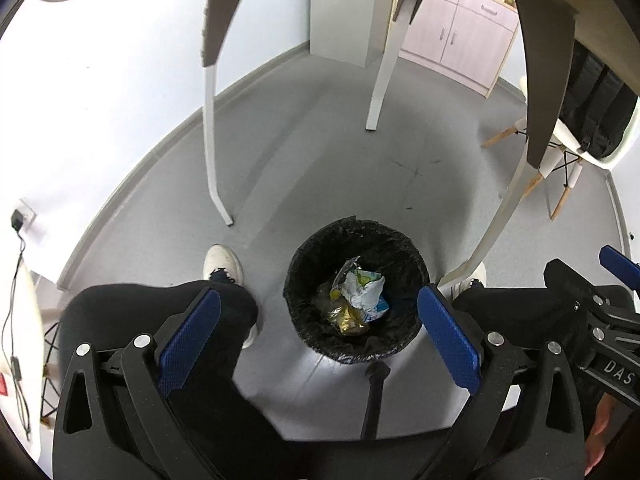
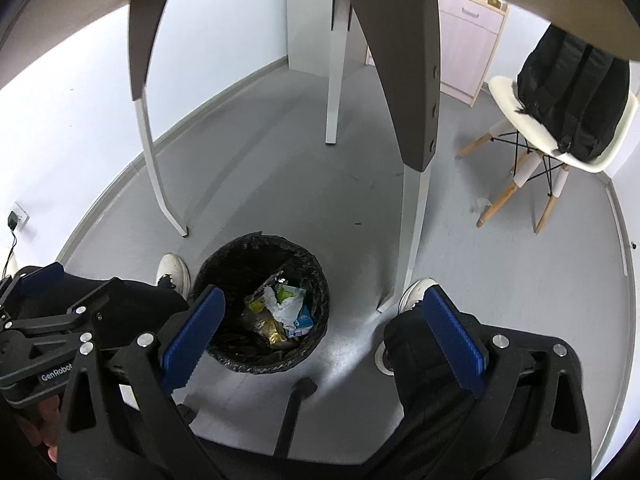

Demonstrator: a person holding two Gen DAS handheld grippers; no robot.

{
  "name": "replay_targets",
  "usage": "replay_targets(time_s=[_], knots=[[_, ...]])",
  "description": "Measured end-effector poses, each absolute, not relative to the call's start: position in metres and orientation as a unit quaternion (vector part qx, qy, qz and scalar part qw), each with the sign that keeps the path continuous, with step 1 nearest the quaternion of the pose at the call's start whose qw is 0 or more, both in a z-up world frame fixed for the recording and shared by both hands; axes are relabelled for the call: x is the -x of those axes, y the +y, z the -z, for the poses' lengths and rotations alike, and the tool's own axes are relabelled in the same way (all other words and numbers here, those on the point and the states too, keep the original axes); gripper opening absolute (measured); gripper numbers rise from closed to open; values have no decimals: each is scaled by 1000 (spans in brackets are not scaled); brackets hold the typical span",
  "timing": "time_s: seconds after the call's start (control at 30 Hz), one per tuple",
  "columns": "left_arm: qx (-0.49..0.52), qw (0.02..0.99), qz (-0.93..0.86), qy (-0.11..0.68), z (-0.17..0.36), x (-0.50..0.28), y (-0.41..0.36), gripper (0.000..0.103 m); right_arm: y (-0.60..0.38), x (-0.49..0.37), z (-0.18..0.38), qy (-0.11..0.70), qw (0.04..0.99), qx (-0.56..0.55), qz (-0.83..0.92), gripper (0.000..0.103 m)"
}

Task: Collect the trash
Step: 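Raise both open tools from the bin back up over the table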

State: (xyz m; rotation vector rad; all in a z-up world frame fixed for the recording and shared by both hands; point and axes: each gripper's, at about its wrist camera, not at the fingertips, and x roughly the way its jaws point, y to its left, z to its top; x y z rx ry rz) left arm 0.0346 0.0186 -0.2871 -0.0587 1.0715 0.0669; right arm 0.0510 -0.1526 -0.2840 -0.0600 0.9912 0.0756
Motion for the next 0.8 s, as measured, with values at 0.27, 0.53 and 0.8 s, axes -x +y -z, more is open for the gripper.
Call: replay_targets(time_s=[0.27,0.53,0.8], knots=[[32,868,-28,494,249,-1,26,97,-157,-16,248,461,887,14,-40,95],[17,879,-19,475,210,30,22,97,-160,11,209,441,896,18,-46,95],[13,890,-19,456,170,47,24,97,-163,35,170,418,907,24,-49,95]])
